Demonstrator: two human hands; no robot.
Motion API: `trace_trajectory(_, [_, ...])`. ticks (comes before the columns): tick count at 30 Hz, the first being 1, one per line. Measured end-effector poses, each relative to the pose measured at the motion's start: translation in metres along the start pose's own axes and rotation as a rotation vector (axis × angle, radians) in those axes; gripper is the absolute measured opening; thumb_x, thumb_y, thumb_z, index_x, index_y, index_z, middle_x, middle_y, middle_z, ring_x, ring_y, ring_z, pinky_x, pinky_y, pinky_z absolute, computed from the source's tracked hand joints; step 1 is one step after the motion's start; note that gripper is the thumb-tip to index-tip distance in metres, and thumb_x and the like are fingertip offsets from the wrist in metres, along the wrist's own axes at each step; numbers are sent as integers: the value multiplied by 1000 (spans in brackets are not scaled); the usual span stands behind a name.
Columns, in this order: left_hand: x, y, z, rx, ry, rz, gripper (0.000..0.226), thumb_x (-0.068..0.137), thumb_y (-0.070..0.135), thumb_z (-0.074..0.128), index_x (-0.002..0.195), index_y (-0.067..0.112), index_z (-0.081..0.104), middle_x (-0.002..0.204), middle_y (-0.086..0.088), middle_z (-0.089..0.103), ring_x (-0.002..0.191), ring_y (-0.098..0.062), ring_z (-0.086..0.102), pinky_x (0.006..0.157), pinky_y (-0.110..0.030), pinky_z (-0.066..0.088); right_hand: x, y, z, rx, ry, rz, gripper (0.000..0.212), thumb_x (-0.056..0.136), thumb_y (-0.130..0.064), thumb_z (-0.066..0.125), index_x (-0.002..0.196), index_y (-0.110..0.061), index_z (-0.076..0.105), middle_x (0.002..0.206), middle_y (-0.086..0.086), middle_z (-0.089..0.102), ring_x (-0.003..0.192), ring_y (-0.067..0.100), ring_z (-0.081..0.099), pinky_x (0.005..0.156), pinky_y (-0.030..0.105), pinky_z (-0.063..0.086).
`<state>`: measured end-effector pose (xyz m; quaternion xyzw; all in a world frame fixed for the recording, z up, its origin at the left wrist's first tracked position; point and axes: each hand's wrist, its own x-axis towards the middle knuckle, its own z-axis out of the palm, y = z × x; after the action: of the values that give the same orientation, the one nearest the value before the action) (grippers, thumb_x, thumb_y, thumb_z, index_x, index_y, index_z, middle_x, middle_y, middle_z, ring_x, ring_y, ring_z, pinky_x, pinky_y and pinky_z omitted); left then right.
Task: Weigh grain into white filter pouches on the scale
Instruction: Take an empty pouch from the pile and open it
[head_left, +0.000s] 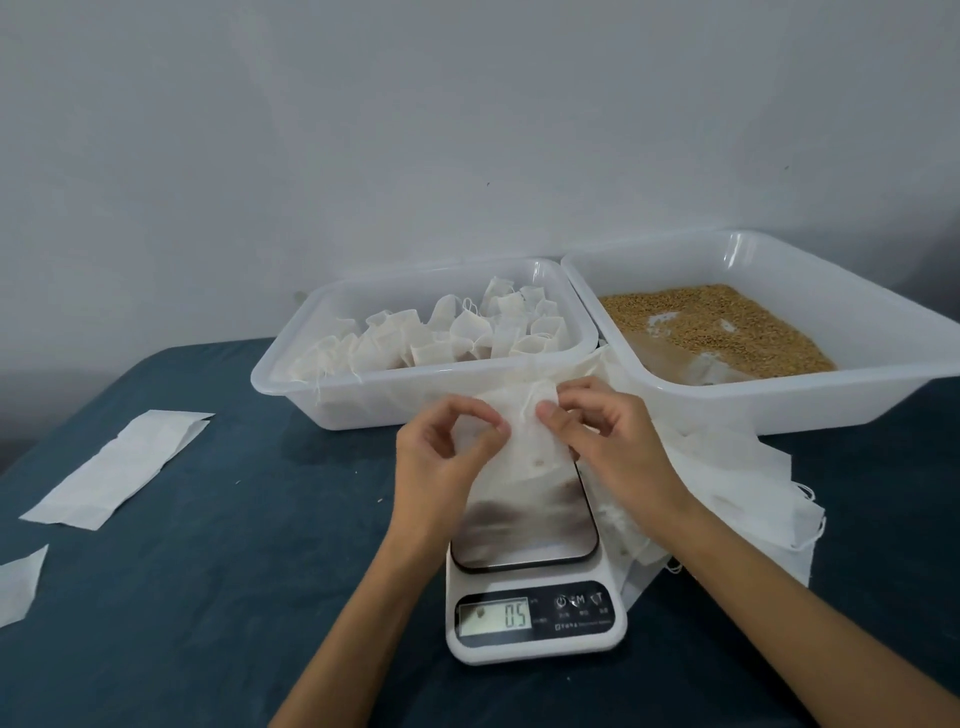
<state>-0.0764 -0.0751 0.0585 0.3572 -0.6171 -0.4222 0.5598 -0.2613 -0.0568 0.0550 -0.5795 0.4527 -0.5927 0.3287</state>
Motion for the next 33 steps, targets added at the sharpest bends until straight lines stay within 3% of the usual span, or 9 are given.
trace_trajectory(3, [-1, -1, 1, 42, 25, 27, 19, 87, -9, 76, 82, 10, 76, 92, 0, 77, 103, -12, 70, 94, -32, 53, 0, 2, -1, -101, 110, -44, 9, 85, -29, 79, 80, -24, 74, 92, -8, 63, 62, 11, 50, 65, 18, 44])
trace_trajectory(6, [-2, 0, 3, 29, 15, 26, 22, 90, -10, 73, 86, 12, 78, 92, 1, 77, 93, -8, 68, 83, -21, 52, -1, 0, -2, -43, 110, -61, 9, 92, -28, 74, 87, -21, 73, 82, -7, 67, 57, 6, 52, 55, 13, 40])
trace_trajectory(10, [-2, -2, 5, 24, -12, 13, 30, 92, -11, 70, 91, 17, 81, 90, 2, 78, 84, -6, 67, 76, -18, 53, -2, -3, -3, 28, 143, -44, 16, 99, -29, 64, 90, -17, 67, 73, 1, 73, 37, 18, 48, 41, 20, 38])
trace_trajectory(15, [-1, -3, 0, -41, 85, -34, 24, 98, 0, 68, 106, 18, 81, 94, -7, 78, 86, -10, 68, 78, -20, 55, -3, -4, -3, 1, -9, -26, 26, 96, -36, 68, 90, -12, 72, 80, 8, 73, 40, 27, 58, 40, 26, 39])
trace_trajectory(18, [1, -3, -1, -68, 84, -46, 19, 102, 7, 64, 110, 16, 79, 100, -10, 78, 89, -13, 70, 78, -25, 58, -2, -1, -2, 19, 3, 22, 36, 98, -31, 67, 88, 4, 65, 63, 33, 55, 38, 29, 60, 37, 28, 35])
trace_trajectory(22, [0, -5, 4, -21, 36, -73, 17, 103, 4, 61, 106, 9, 78, 82, 1, 73, 67, -16, 66, 69, -29, 59, 1, -4, -8, 141, 50, 91, 29, 98, -32, 65, 77, -12, 70, 49, 13, 49, 37, 25, 58, 37, 24, 36])
trace_trajectory(24, [1, -7, 3, -24, 43, -84, 18, 104, 3, 59, 107, 6, 77, 82, 4, 73, 65, -15, 64, 70, -29, 59, 2, -8, -9, 145, -6, 46, 33, 96, -35, 67, 79, -7, 70, 63, 22, 53, 43, 27, 61, 38, 26, 38])
trace_trajectory(26, [2, -6, 1, -69, 56, -107, 19, 105, 2, 57, 108, 4, 76, 83, 4, 74, 65, -16, 64, 70, -28, 59, 0, -11, -7, 104, -73, -12, 28, 95, -33, 69, 85, -7, 73, 76, 19, 59, 50, 28, 65, 41, 28, 41])
trace_trajectory(33, [3, -5, 0, -85, 56, -120, 26, 102, -3, 59, 117, 10, 76, 79, -9, 69, 65, -15, 61, 75, -26, 58, -1, -10, -8, -22, -68, -113, 37, 97, -41, 64, 82, -7, 68, 61, 17, 52, 54, 27, 70, 44, 32, 45])
